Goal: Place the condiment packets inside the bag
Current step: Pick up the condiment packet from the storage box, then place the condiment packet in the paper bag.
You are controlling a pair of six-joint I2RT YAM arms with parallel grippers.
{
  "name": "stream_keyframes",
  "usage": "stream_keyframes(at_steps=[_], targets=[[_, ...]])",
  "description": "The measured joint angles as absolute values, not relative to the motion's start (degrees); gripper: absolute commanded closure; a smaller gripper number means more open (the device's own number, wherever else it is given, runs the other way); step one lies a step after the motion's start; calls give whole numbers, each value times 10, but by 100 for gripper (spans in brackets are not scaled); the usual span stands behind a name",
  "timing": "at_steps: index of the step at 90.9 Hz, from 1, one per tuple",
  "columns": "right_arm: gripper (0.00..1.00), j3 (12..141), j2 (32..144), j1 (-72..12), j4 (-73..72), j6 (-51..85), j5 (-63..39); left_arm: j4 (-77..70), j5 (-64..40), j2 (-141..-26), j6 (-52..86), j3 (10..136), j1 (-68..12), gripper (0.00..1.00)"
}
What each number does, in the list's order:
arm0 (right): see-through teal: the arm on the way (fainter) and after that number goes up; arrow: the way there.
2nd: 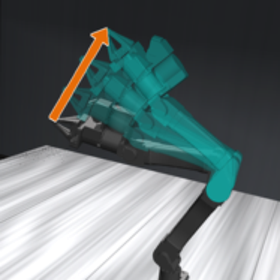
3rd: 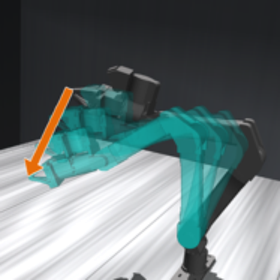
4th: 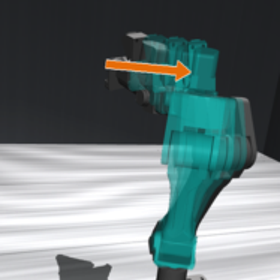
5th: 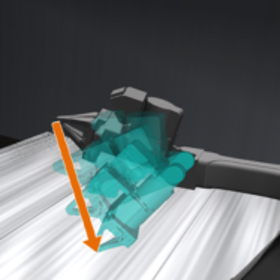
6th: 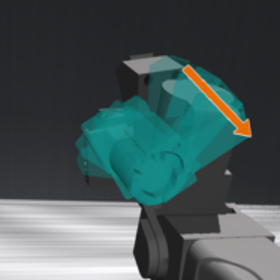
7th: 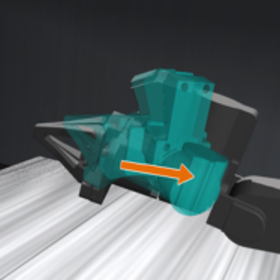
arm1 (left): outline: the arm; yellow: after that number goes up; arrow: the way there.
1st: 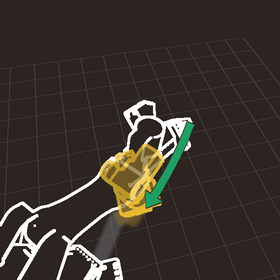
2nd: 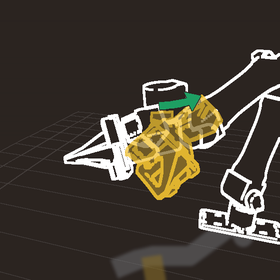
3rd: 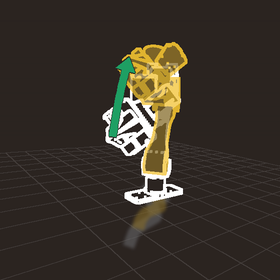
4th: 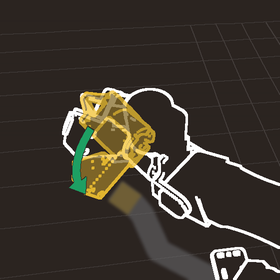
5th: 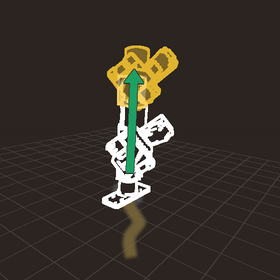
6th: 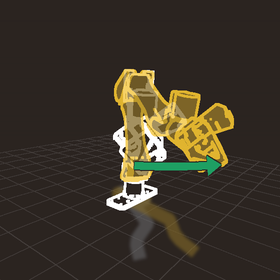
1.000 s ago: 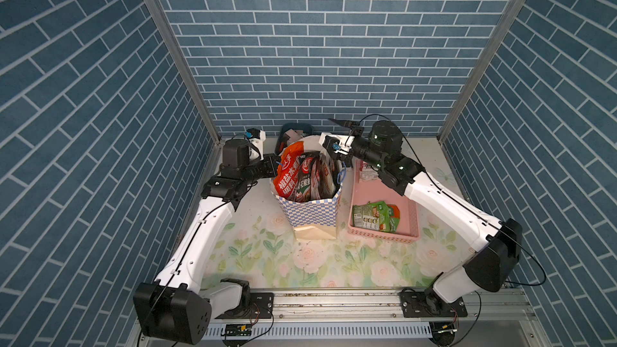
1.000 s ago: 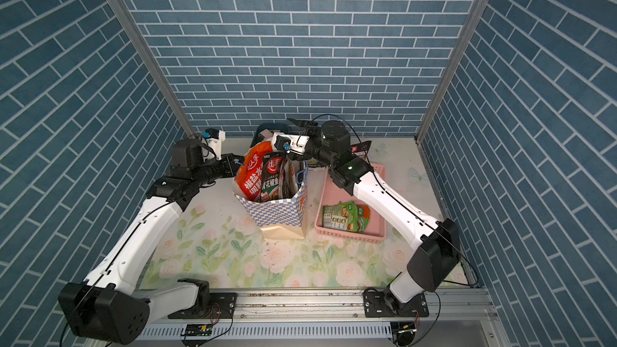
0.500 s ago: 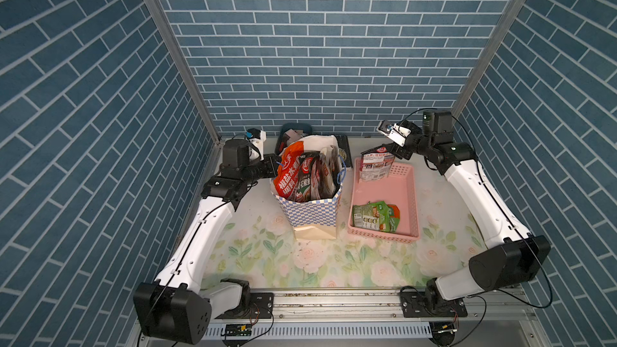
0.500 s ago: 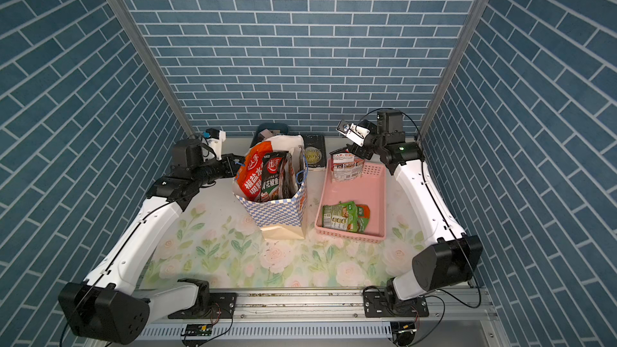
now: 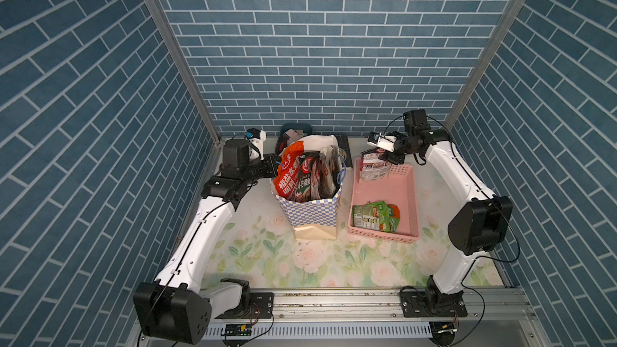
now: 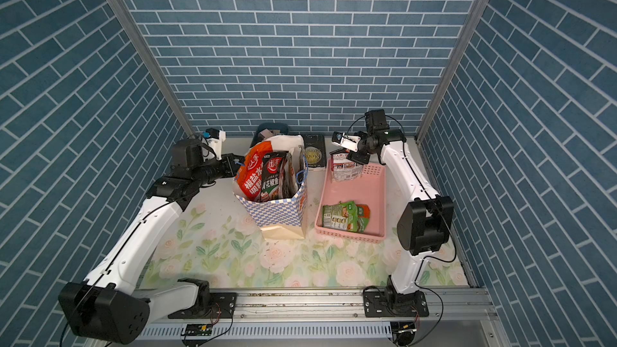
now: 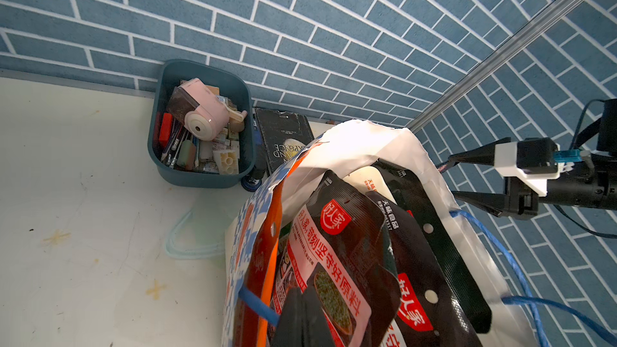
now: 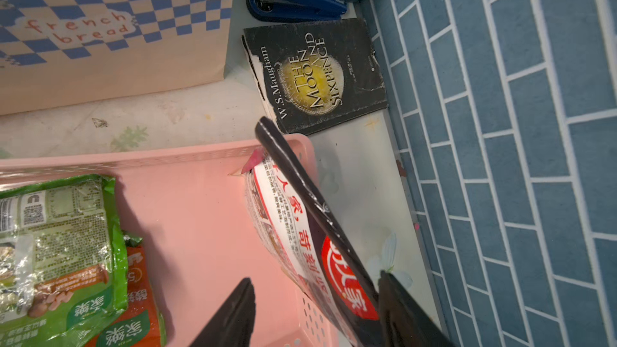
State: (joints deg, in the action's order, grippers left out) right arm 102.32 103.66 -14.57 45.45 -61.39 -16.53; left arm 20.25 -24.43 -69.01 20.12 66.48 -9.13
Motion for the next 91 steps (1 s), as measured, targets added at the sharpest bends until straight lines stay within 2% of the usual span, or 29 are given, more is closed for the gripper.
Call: stream_keyframes(at_steps=[9,21,32,37,51,69,79,91], targets=[[58,1020,1032,-146,464,-620,-165,203,-243,-690,201,665,-91,92],[65,974,1017,-146,469,-620,-165,202,-243,-690,201,663,-91,92],[92,933,1016,-148,472,-625,-159,202,-243,-690,201,662,-91,92],[100,929,1015,-150,473,-621,-157,202,-243,-690,201,662,-91,92],[100,899,980,-154,437,-618,-127,202,-242,-690,201,662,-91,92],[100,862,846,-156,399,-597,-106,202,-241,-690,201,662,-91,92],[100,889,769,-177,378,-573,-109,202,-241,-690,202,662,-91,92],[100,969,731,-227,365,-540,-108,200,-241,-690,203,661,-91,92]])
